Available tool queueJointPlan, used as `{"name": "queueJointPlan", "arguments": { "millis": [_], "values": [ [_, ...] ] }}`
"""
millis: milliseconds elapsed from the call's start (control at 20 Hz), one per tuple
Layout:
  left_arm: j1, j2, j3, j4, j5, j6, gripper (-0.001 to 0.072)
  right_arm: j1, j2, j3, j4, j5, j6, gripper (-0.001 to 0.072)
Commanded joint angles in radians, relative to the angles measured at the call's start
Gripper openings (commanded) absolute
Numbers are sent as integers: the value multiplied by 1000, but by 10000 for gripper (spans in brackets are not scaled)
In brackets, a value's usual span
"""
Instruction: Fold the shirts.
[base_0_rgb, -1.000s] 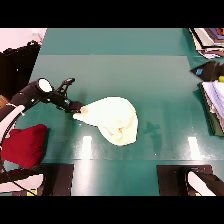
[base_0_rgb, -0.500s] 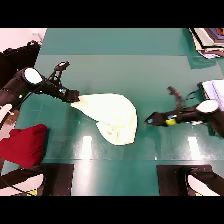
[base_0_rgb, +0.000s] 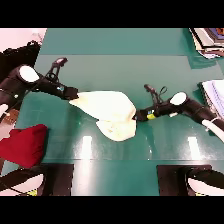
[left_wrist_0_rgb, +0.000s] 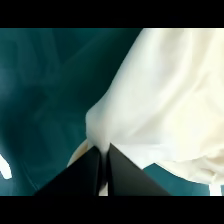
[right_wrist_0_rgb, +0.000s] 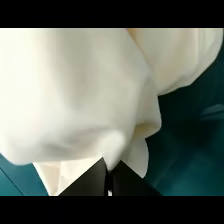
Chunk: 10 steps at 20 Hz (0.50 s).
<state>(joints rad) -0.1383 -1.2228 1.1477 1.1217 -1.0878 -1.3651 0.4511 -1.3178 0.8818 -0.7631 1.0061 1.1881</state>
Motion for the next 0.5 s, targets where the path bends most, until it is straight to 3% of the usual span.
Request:
{"name": "queueJointPlan", "arguments": {
  "millis": [0,300,450],
  "values": [
    [0,119,113,92,-4,-23,23,-86,85,157,-140,105,47,15],
    [0,360,461,82,-56,-23,24,-300,359,511,-183,261,53,15],
    [0,391,612,59,-185,-52,24,-340,424,659,-183,337,63,15]
  ]
}}
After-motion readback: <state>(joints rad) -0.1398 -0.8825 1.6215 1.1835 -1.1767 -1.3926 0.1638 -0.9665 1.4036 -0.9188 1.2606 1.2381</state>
